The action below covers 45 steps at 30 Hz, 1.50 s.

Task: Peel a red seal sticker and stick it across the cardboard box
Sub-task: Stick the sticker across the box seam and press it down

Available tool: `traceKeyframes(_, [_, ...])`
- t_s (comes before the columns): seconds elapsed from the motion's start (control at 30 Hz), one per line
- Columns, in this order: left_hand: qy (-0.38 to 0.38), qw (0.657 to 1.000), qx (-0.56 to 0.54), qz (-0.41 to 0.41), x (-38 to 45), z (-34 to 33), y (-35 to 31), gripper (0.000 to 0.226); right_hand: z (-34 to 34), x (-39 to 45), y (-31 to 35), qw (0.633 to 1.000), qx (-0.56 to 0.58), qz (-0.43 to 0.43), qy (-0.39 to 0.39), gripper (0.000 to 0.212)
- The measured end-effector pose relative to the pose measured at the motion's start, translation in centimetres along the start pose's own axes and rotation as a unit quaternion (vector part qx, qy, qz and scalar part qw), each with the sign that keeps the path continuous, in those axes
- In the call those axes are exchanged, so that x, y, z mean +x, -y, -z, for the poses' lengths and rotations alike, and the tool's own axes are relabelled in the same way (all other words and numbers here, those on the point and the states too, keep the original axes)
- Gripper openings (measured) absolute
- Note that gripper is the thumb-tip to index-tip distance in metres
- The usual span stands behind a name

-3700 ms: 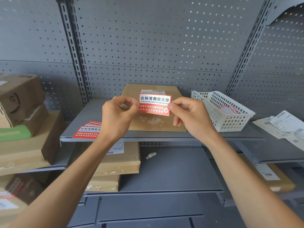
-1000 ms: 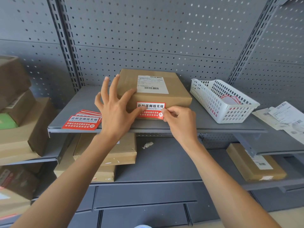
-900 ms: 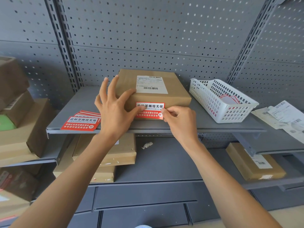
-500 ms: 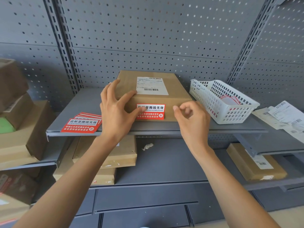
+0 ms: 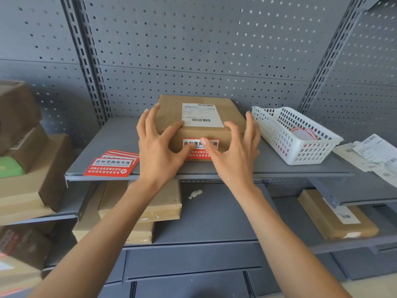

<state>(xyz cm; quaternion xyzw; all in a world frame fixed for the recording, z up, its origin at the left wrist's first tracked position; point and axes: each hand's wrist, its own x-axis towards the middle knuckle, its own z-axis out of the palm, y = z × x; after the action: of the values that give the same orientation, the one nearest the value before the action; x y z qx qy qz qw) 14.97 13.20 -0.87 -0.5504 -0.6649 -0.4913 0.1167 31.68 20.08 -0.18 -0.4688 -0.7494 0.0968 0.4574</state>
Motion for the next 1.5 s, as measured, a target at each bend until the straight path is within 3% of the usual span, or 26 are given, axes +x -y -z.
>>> traceKeyframes(0.33, [-0.007,0.999,-0.015,0.03,0.3,-0.2,-0.3,0.05,-0.1,0.2,0.4,1.0,-0.005,-0.002,-0.007,0.068])
traceKeyframes(0.53, [0.002,0.999,-0.025,0.038,0.6,0.7,-0.4,0.05,0.7,0.1,0.4,0.999,0.042,0.013,-0.001,0.049])
traceKeyframes(0.8, [-0.069,0.992,-0.09,0.064,1.7,2.8,-1.4,0.054,2.6,1.5,1.5,0.992,0.12,0.028,-0.019,0.033])
traceKeyframes(1.07, [-0.052,0.99,-0.117,0.064,3.5,3.9,-2.3,0.038,4.1,3.4,2.6,0.99,0.13,0.052,-0.016,0.031])
traceKeyframes(1.17, [-0.039,0.992,-0.108,0.059,4.2,4.6,-2.9,0.041,4.6,4.1,3.2,0.993,0.1,0.059,0.004,0.042])
traceKeyframes(1.33, [-0.02,0.996,-0.071,0.052,5.1,5.3,-4.4,0.079,5.3,4.9,4.3,0.997,0.003,0.08,0.009,0.083])
traceKeyframes(1.5, [0.01,1.0,-0.017,0.009,5.6,5.3,-4.1,0.089,5.6,5.3,3.9,0.994,-0.039,0.097,0.019,0.087])
